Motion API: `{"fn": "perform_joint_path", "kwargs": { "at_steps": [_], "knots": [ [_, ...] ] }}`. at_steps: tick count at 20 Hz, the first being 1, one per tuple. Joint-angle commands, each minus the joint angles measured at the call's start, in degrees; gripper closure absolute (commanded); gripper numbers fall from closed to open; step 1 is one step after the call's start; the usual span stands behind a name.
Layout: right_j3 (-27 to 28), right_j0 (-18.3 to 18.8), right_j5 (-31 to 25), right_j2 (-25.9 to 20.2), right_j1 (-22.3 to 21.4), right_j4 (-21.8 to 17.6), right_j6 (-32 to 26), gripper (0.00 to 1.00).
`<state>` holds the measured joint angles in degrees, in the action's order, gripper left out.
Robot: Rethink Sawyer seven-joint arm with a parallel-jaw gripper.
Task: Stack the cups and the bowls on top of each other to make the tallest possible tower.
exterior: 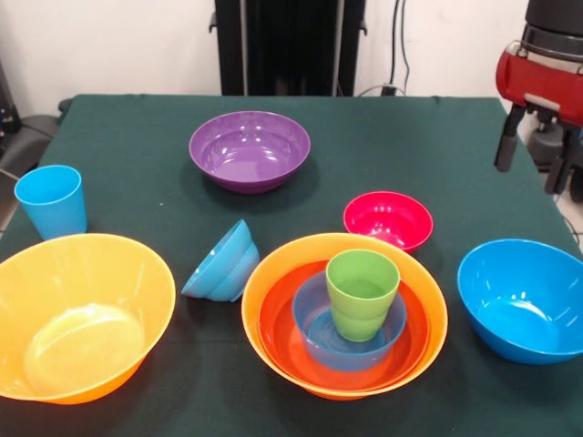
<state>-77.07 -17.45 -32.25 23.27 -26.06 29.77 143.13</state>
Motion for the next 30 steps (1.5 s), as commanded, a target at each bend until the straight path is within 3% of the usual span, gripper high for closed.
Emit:
{"fn": "perform_joint_path", "kwargs": {
  "at_steps": [1,20,30],
  "knots": [
    [-5.2,-1.5,-3.9,-6.2,2.7,-2.0,6.5,0.00],
    [-2.8,-3.4,-0.6,-4.3,6.8,-1.6,9.2,0.00],
    [0.2,-1.5,0.0,-4.1,9.5,-1.7,7.7,0.00]
  ]
}}
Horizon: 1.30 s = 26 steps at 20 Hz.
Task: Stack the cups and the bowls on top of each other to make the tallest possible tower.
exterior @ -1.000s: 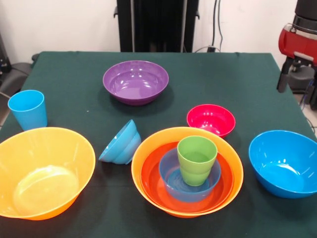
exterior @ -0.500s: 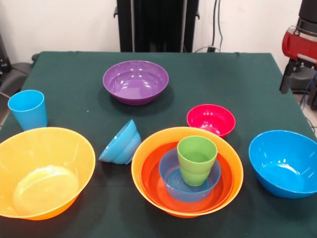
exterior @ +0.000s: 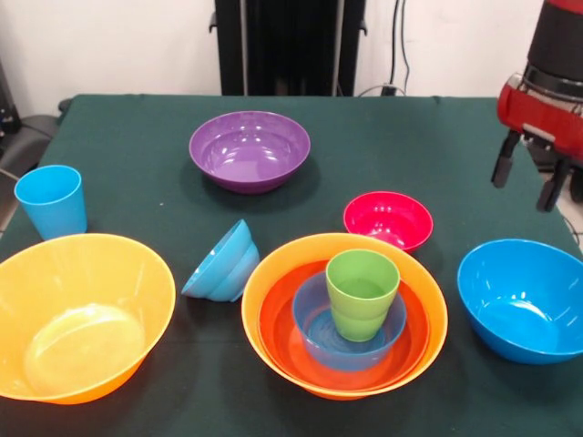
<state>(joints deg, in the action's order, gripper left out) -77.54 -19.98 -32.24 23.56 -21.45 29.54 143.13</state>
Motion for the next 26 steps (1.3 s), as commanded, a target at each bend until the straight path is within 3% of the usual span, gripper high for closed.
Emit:
{"fn": "perform_joint_path", "kwargs": {
  "at_steps": [1,9,26],
  "knots": [
    [0.5,0.9,0.2,-4.5,5.0,-1.3,7.8,0.00],
    [-0.8,0.5,2.5,-5.2,4.8,-0.6,8.2,0.00],
    [4.3,1.3,4.2,-5.4,10.1,0.9,8.9,0.00]
  ]
}}
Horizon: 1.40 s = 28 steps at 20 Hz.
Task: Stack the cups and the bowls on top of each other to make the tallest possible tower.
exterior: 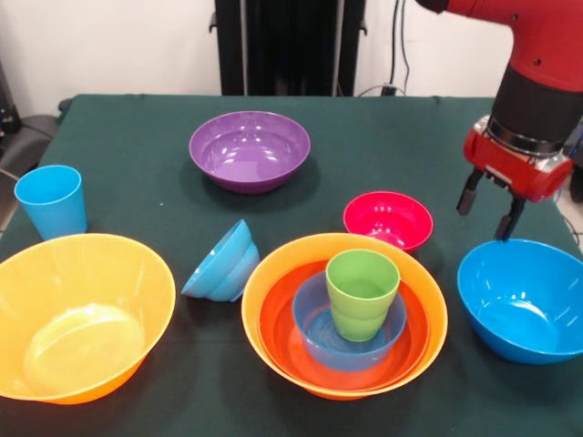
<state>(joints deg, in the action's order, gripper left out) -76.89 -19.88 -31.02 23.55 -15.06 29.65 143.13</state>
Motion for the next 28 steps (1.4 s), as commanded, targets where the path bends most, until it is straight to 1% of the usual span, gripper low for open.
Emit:
{"fn": "perform_joint_path", "kwargs": {
  "at_steps": [1,8,13,17,20,26,28],
  "knots": [
    [3.6,1.3,3.2,-5.6,3.7,0.9,8.8,0.00],
    [1.5,1.2,3.6,-6.2,2.0,1.2,8.2,0.00],
    [-0.1,1.0,2.8,-5.9,0.3,0.9,7.9,0.00],
    [-0.8,1.6,4.2,-6.8,-0.3,0.8,7.0,0.00],
    [-0.9,1.6,4.7,-6.6,-0.1,0.7,7.2,0.00],
    [0.1,1.4,6.6,-7.2,1.8,1.4,8.4,0.00],
    [-0.7,1.2,7.4,-7.7,1.7,1.7,8.6,0.00]
  ]
}}
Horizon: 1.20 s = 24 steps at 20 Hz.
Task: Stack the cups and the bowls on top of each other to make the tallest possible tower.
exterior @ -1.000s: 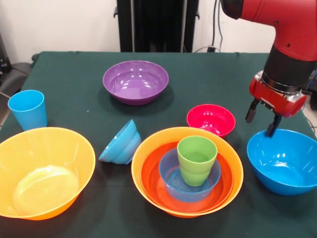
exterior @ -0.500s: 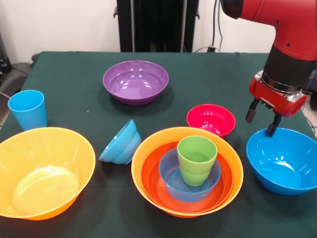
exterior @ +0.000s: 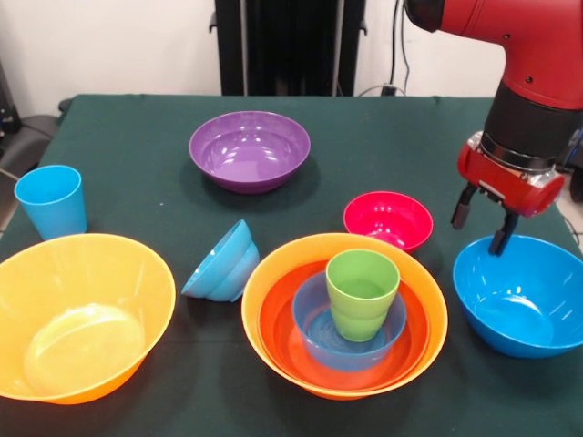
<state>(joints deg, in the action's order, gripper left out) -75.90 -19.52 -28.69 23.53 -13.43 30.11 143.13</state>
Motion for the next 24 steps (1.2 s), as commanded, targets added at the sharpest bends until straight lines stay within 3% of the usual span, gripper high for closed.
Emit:
{"fn": "perform_joint_path", "kwargs": {
  "at_steps": [1,24],
  "knots": [
    [-2.1,0.6,5.3,-7.7,0.0,1.3,8.8,0.00],
    [-0.6,-0.7,7.4,-7.2,3.2,2.2,10.1,0.00]
  ]
}}
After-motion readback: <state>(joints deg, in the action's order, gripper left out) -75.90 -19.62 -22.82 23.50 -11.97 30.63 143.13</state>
